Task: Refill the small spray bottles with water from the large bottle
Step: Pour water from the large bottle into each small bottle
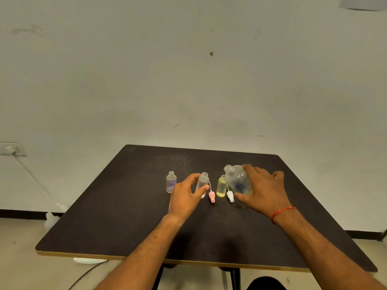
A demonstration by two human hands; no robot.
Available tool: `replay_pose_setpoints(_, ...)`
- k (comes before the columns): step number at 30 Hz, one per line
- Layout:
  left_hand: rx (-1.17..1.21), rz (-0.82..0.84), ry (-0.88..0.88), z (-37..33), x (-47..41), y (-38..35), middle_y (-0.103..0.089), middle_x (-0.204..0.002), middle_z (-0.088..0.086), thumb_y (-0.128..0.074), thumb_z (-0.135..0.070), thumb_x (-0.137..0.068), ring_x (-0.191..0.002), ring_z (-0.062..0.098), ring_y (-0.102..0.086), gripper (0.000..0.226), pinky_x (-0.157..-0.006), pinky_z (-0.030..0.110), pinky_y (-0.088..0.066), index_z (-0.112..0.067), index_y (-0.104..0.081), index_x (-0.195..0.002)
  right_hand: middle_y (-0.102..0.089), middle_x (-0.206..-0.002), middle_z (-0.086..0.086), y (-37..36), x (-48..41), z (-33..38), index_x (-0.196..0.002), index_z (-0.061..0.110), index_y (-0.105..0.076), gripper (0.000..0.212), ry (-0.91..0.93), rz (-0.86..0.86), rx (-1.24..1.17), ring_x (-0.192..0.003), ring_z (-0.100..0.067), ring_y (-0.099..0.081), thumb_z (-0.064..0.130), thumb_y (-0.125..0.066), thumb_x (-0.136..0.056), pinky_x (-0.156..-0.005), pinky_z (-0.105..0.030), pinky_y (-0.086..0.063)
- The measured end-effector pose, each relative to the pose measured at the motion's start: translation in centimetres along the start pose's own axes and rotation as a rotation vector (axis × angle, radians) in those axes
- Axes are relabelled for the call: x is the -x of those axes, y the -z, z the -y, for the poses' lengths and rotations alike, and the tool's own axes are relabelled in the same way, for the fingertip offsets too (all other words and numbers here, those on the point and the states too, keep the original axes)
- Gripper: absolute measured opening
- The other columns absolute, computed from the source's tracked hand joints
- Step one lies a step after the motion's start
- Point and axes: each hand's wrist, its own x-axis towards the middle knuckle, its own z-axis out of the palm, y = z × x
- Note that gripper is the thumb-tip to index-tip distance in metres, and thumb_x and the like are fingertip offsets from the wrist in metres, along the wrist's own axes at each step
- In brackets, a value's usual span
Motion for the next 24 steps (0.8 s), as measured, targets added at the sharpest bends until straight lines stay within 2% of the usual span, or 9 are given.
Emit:
replay_pose_setpoints(3,-0.009,0.007,0.059,1.0,-0.5,-0.1,-0.066,-0.103,-0.032,-0.073,-0.046,-0.091,-0.103,-0.014,-0.062,0.034,-0.081,0.008,-0.047,-0.040,-0.062,-0.123,-0.060,-0.116,0.014,-0.3,0.7,-0.1,-0.126,0.038,-0.039,0.065,-0.044,-0.014,-0.089,-0.104,-0.011,-0.057,0.067,-0.060,-0.072,-0.088,-0.041,-0.030)
replay_pose_setpoints(6,-0.040,0.008,0.103,2.1,-1.2,-0.7,-0.070,-0.111,-0.020,-0.073,-0.043,-0.092,-0.106,0.000,-0.065,0.036,-0.086,0.018,-0.050,-0.033,-0.062,-0.125,-0.062,-0.111,0.016,-0.6,1.5,-0.2,-0.122,0.038,-0.039,0.062,-0.087,-0.027,-0.186,-0.098,-0.009,-0.059,0.067,-0.062,-0.072,-0.085,-0.039,-0.030)
replay_pose_setpoints(9,-0.062,0.019,0.142,2.8,-2.1,-1.5,-0.073,-0.115,-0.011,-0.072,-0.041,-0.093,-0.106,0.006,-0.067,0.034,-0.088,0.025,-0.053,-0.030,-0.061,-0.123,-0.062,-0.107,0.017,-1.1,2.1,-0.5,-0.121,0.039,-0.039,0.063,-0.124,-0.035,-0.235,-0.094,-0.007,-0.059,0.070,-0.062,-0.071,-0.086,-0.039,-0.031)
replay_pose_setpoints(13,-0.119,0.042,0.175,3.2,-3.3,-2.4,-0.073,-0.121,-0.002,-0.070,-0.040,-0.095,-0.108,0.017,-0.070,0.035,-0.094,0.043,-0.058,-0.024,-0.059,-0.123,-0.063,-0.109,0.016,-2.0,2.7,-1.1,-0.122,0.039,-0.038,0.066,-0.154,-0.034,-0.275,-0.095,-0.008,-0.059,0.069,-0.065,-0.070,-0.087,-0.038,-0.030)
replay_pose_setpoints(19,-0.207,0.070,0.226,3.8,-4.7,-3.2,-0.072,-0.123,0.004,-0.069,-0.037,-0.096,-0.113,0.024,-0.069,0.037,-0.098,0.046,-0.056,-0.021,-0.058,-0.126,-0.063,-0.114,0.015,-3.1,3.1,-2.0,-0.126,0.039,-0.037,0.071,-0.168,-0.027,-0.306,-0.100,-0.009,-0.059,0.071,-0.066,-0.069,-0.088,-0.037,-0.030)
replay_pose_setpoints(24,-0.245,0.086,0.257,4.8,-5.1,-3.6,-0.071,-0.124,0.004,-0.068,-0.039,-0.096,-0.113,0.025,-0.068,0.035,-0.097,0.043,-0.055,-0.023,-0.057,-0.125,-0.062,-0.113,0.015,-3.6,3.2,-2.3,-0.124,0.040,-0.036,0.072,-0.192,-0.039,-0.331,-0.098,-0.009,-0.059,0.070,-0.069,-0.068,-0.091,-0.039,-0.032)
